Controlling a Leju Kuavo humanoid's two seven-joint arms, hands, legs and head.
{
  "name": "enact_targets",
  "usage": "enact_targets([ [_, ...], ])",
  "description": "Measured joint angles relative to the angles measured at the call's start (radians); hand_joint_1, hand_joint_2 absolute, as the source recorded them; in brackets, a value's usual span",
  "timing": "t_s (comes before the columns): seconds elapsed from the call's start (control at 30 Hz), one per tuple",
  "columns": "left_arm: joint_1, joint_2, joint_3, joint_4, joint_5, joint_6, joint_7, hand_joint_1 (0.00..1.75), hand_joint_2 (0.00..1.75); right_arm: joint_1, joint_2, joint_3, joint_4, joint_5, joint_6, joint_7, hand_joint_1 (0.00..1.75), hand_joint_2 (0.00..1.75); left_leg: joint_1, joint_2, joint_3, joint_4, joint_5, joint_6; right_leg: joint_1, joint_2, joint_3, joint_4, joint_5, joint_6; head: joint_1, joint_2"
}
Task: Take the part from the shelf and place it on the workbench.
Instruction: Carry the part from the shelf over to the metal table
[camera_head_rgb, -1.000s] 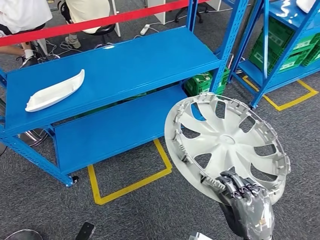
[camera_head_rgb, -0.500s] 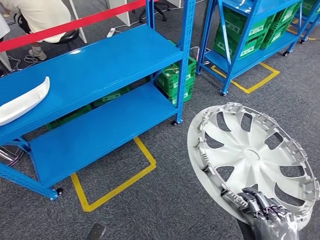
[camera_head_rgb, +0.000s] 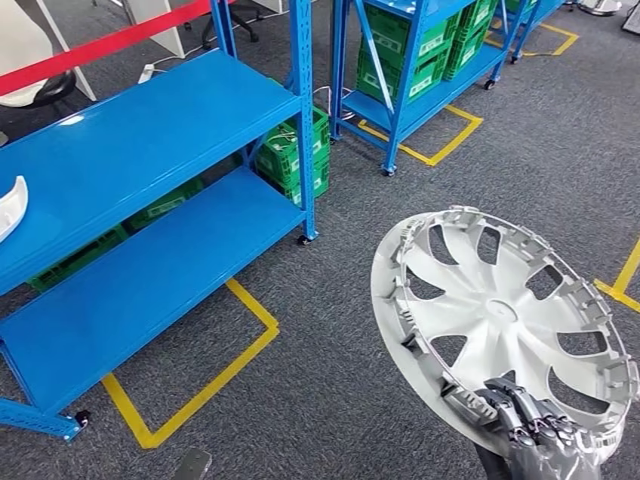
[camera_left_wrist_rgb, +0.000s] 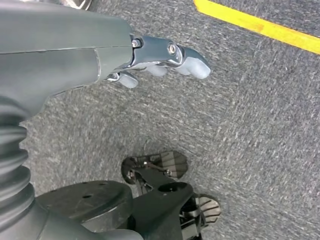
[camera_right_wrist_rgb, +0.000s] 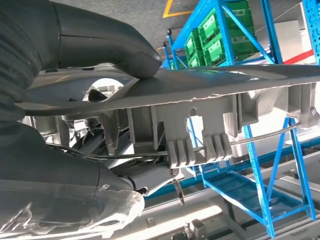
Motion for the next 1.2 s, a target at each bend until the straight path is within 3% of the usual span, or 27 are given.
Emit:
enact_targets([
  [0.07,0.000,-0.001,-0.004,0.000,-0.007,0.000,0.000,0.00,1.75,0.014,-0.002,-0.005,-0.008,0.000,0.000,-0.010,1.75,1.75,0.003,0.027,-0.002,-0.003,0.007,0.012,0.002,-0.040,-0.028,0.051,-0.036,0.010,0.009,0.000],
  [0.13,0.003,-0.001,-0.010,0.001,-0.015,-0.001,0.001,0.00,1.75,0.023,-0.003,-0.012,-0.014,0.000,0.000,-0.023,1.75,1.75,0.001,0.055,-0.004,-0.003,0.009,0.017,0.002,-0.095,-0.082,0.181,-0.108,0.017,0.018,0.000],
  [0.2,0.005,-0.001,-0.014,0.001,-0.021,0.001,0.004,0.00,1.75,0.036,-0.003,-0.022,-0.019,0.000,0.000,-0.034,1.75,1.75,-0.002,0.084,-0.005,-0.003,0.009,0.017,0.001,-0.113,-0.119,0.287,-0.149,0.022,0.019,0.000],
  [0.23,0.005,0.000,-0.016,0.001,-0.023,0.002,0.007,0.00,1.75,0.045,-0.003,-0.028,-0.021,0.000,0.000,-0.039,1.75,1.75,-0.002,0.097,-0.005,-0.003,0.009,0.017,0.000,-0.116,-0.111,0.287,-0.144,0.022,0.019,0.000],
  [0.27,0.004,0.000,-0.018,0.001,-0.025,0.005,0.011,0.00,1.75,0.053,-0.003,-0.034,-0.023,0.000,0.000,-0.044,1.75,1.75,-0.002,0.110,-0.004,-0.003,0.008,0.016,0.000,-0.121,-0.082,0.245,-0.123,0.022,0.019,0.000],
  [0.33,0.002,0.000,-0.020,0.001,-0.029,0.008,0.019,0.00,1.75,0.066,-0.003,-0.046,-0.029,0.000,0.000,-0.053,1.75,1.75,-0.005,0.130,-0.001,-0.002,0.004,0.011,0.004,-0.155,0.008,0.097,-0.073,0.017,0.020,0.000],
  [0.4,0.001,0.000,-0.022,0.001,-0.029,0.010,0.024,0.00,1.75,0.075,-0.002,-0.057,-0.036,0.000,-0.001,-0.061,1.75,1.75,-0.011,0.146,0.002,-0.001,0.001,0.003,0.008,-0.180,0.061,0.009,-0.052,0.006,0.018,0.000],
  [0.5,-0.001,0.001,-0.023,0.001,-0.029,0.012,0.026,0.00,1.75,0.085,-0.001,-0.066,-0.045,0.000,-0.002,-0.066,1.75,1.75,-0.013,0.166,0.003,0.000,-0.001,-0.010,0.009,-0.157,0.058,-0.001,-0.047,-0.013,0.017,0.000],
  [0.57,-0.002,0.001,-0.024,0.001,-0.030,0.012,0.027,0.00,1.75,0.091,0.000,-0.070,-0.051,0.000,-0.002,-0.066,1.75,1.75,-0.010,0.136,-0.014,0.037,-0.034,-0.020,0.005,-0.137,0.054,-0.007,-0.039,-0.027,0.016,0.000],
  [0.63,-0.001,0.001,-0.024,0.001,-0.030,0.012,0.027,0.00,1.75,0.093,0.001,-0.074,-0.054,0.000,-0.002,-0.067,1.75,1.75,-0.008,0.087,-0.069,0.157,-0.102,-0.025,0.002,-0.116,0.049,-0.009,-0.034,-0.036,0.015,0.000],
  [0.67,0.000,0.001,-0.024,0.001,-0.030,0.012,0.027,0.00,1.75,0.093,0.002,-0.077,-0.054,0.000,-0.002,-0.068,1.75,1.75,-0.007,0.075,-0.103,0.228,-0.131,-0.026,0.002,-0.104,0.045,-0.009,-0.032,-0.038,0.014,0.000],
  [0.7,0.001,0.002,-0.024,0.001,-0.031,0.012,0.027,0.00,1.75,0.095,0.003,-0.079,-0.054,0.000,-0.002,-0.070,1.75,1.75,-0.007,0.070,-0.128,0.278,-0.144,-0.026,0.002,-0.091,0.043,-0.009,-0.030,-0.038,0.014,0.000],
  [0.73,0.002,0.002,-0.024,0.001,-0.032,0.012,0.027,0.00,1.75,0.097,0.005,-0.081,-0.054,0.000,-0.002,-0.074,1.75,1.75,-0.007,0.067,-0.138,0.294,-0.136,-0.026,0.002,-0.078,0.041,-0.009,-0.028,-0.038,0.014,0.000],
  [0.77,0.002,0.002,-0.024,0.001,-0.034,0.012,0.027,0.00,1.75,0.101,0.008,-0.084,-0.054,0.000,-0.002,-0.080,1.75,1.75,-0.006,0.065,-0.128,0.269,-0.110,-0.025,0.001,-0.065,0.041,-0.008,-0.027,-0.036,0.014,0.000],
  [0.8,0.002,0.003,-0.025,0.001,-0.036,0.011,0.027,0.00,1.75,0.105,0.011,-0.088,-0.054,0.000,-0.002,-0.087,1.75,1.75,-0.004,0.057,-0.100,0.211,-0.071,-0.024,0.000,-0.051,0.040,-0.008,-0.025,-0.033,0.014,0.000],
  [0.87,0.000,0.002,-0.026,0.002,-0.039,0.008,0.027,0.00,1.75,0.113,0.019,-0.098,-0.056,0.000,-0.003,-0.104,1.75,1.75,0.004,0.010,-0.038,0.076,-0.012,-0.024,0.000,-0.026,0.035,-0.002,-0.022,-0.025,0.014,0.000],
  [0.93,0.000,0.002,-0.030,0.002,-0.041,0.005,0.026,0.00,1.75,0.122,0.026,-0.111,-0.060,0.000,-0.005,-0.118,1.75,1.75,0.007,-0.021,-0.013,0.016,0.001,-0.019,0.000,-0.003,0.024,0.001,-0.016,-0.013,0.014,0.000],
  [1.0,-0.001,0.001,-0.033,0.002,-0.043,0.004,0.025,0.00,1.75,0.133,0.036,-0.122,-0.065,0.000,-0.007,-0.130,1.75,1.75,0.005,-0.002,-0.013,0.013,0.004,-0.007,-0.005,0.015,0.014,-0.003,-0.008,0.000,0.015,0.000],
  [1.07,-0.002,0.001,-0.036,0.002,-0.045,0.003,0.025,0.00,1.75,0.141,0.045,-0.131,-0.068,0.000,-0.007,-0.142,1.75,1.75,0.005,0.024,-0.013,0.009,0.011,0.007,-0.003,-0.023,-0.006,0.026,-0.026,0.010,0.021,0.000],
  [1.13,-0.001,0.001,-0.039,0.002,-0.047,0.003,0.025,0.00,1.75,0.143,0.053,-0.140,-0.069,0.000,-0.008,-0.154,1.75,1.75,0.002,0.052,-0.014,0.008,0.013,0.015,0.000,-0.089,-0.058,0.138,-0.088,0.015,0.028,0.000],
  [1.2,0.002,0.003,-0.040,0.002,-0.047,0.000,0.025,0.00,1.75,0.144,0.063,-0.151,-0.069,0.000,-0.008,-0.169,1.75,1.75,-0.002,0.082,-0.015,0.008,0.012,0.019,-0.001,-0.112,-0.113,0.269,-0.143,0.019,0.029,0.000],
])
